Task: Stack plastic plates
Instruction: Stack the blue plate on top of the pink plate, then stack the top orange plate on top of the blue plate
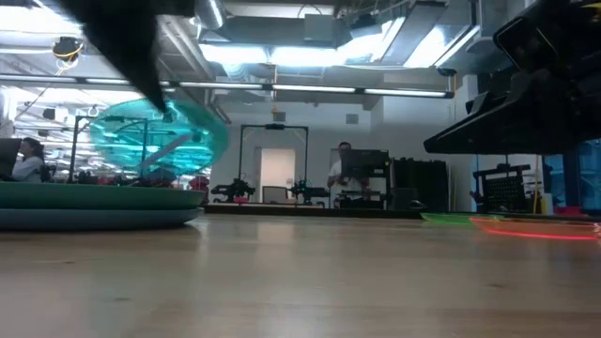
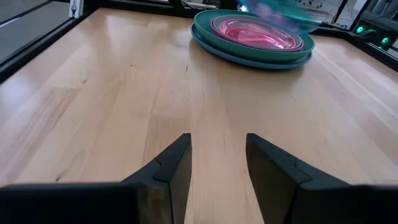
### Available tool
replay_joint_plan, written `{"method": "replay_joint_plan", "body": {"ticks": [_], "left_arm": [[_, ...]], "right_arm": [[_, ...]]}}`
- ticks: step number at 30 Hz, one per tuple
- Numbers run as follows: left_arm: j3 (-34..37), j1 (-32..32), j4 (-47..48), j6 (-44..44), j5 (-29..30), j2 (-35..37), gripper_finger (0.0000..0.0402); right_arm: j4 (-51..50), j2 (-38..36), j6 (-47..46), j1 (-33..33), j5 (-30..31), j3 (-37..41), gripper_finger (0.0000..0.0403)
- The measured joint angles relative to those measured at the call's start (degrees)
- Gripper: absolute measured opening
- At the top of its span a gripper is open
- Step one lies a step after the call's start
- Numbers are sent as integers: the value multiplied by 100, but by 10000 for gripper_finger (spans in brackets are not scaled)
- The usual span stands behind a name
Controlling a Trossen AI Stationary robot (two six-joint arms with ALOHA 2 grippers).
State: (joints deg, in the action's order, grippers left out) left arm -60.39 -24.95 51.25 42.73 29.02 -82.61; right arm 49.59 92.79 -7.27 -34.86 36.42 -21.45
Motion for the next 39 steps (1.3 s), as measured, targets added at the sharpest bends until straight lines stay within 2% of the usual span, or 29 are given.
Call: {"method": "replay_joint_plan", "body": {"ticks": [5, 10, 16, 20, 23, 25, 28, 31, 34, 39], "left_arm": [[348, -477, 120, 478, -2, 13, 8], [748, -554, 119, 664, -21, 13, 14], [1119, -500, 104, 876, -500, 13, 67], [974, -430, -114, 762, -752, 13, 106], [705, -584, -424, 444, -506, 13, 121], [601, -743, -639, 201, -106, 13, 123], [676, -923, -1409, -347, 705, 13, 123], [1074, -870, -2534, -1141, 844, 17, 122], [1668, -596, -3932, -2048, 505, 17, 122], [2674, 336, -6591, -3344, -959, 13, 122]], "right_arm": [[49, 0, 99, 1, 2, 0, 143], [171, 0, 151, 1, 7, -2, 143], [172, 0, 105, 1, -2, -2, 143], [172, 0, 128, 1, -105, -2, 143], [157, -60, 137, 1, 277, -2, 143], [192, -150, 103, 3, 468, -2, 143], [163, -328, -42, 65, 688, -2, 143], [-301, -654, -444, 301, 617, -4, 143], [-1215, -1077, -891, 726, 294, -7, 155], [-2578, -1582, -1186, 1723, -594, -4, 200]]}}
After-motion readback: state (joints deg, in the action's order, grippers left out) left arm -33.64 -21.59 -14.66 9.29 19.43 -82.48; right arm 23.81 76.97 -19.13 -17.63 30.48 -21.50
